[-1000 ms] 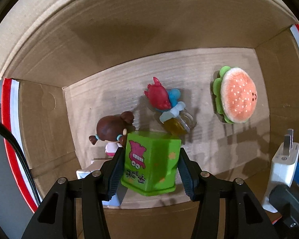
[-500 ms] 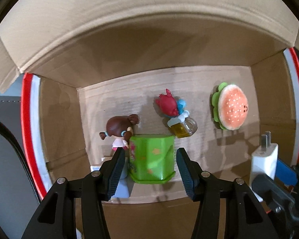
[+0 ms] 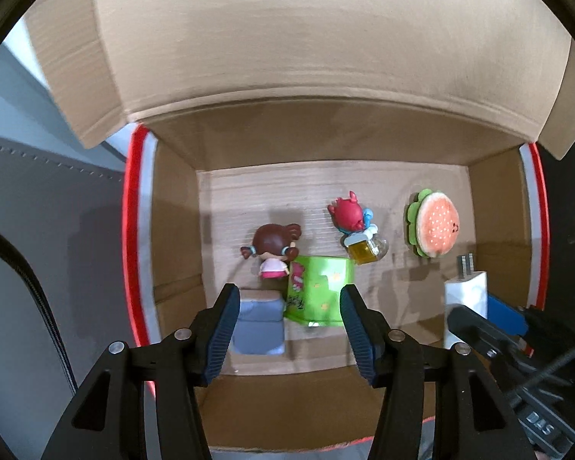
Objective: Organize objects
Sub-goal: 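Lower the green cube into the shoebox with left tool while right tool lowers the plug, then open left gripper releasing the cube while right gripper releases the plug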
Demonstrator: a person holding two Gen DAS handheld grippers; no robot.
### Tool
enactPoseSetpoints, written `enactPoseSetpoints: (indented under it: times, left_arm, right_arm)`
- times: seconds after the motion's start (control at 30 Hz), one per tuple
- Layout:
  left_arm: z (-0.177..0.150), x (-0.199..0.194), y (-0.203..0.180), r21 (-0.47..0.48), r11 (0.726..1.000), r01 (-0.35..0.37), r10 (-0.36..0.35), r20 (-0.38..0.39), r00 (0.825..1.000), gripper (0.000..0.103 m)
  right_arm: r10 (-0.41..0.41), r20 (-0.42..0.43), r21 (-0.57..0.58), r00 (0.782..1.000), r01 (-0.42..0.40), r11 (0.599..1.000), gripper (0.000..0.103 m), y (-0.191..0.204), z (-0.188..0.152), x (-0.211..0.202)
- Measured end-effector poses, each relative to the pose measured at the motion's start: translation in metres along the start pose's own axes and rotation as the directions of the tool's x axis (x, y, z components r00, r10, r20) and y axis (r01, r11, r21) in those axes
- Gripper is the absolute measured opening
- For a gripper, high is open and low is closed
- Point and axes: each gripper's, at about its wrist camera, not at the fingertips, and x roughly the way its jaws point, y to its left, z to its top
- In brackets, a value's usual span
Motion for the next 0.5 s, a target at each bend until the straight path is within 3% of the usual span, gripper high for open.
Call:
enactPoseSetpoints:
  times: [0.13,0.23,0.5]
  left_arm:
    - [0.003,0.001,-0.019,0.003,1.000,0.010,-0.010,0.019,1.000,0.068]
    - [0.016,-0.007,-0.004,-0.007,1.000,0.023,-0.022,0.029,0.999,0.073]
    - [0.010,-0.011,0.012,0.002,0.998,0.061,-0.061,0.037,0.997,0.081]
  right_arm:
    - [-0.028,-0.016,0.002,0.999,0.028,1.000,0.038,0.006,-0.002,0.007]
    - [-0.043,-0.031,0.006,0.999,0.043,0.999,0.038,0.008,-0.010,0.011]
    - [-0.083,-0.069,0.038,0.994,0.086,0.996,0.038,0.015,-0.009,0.036]
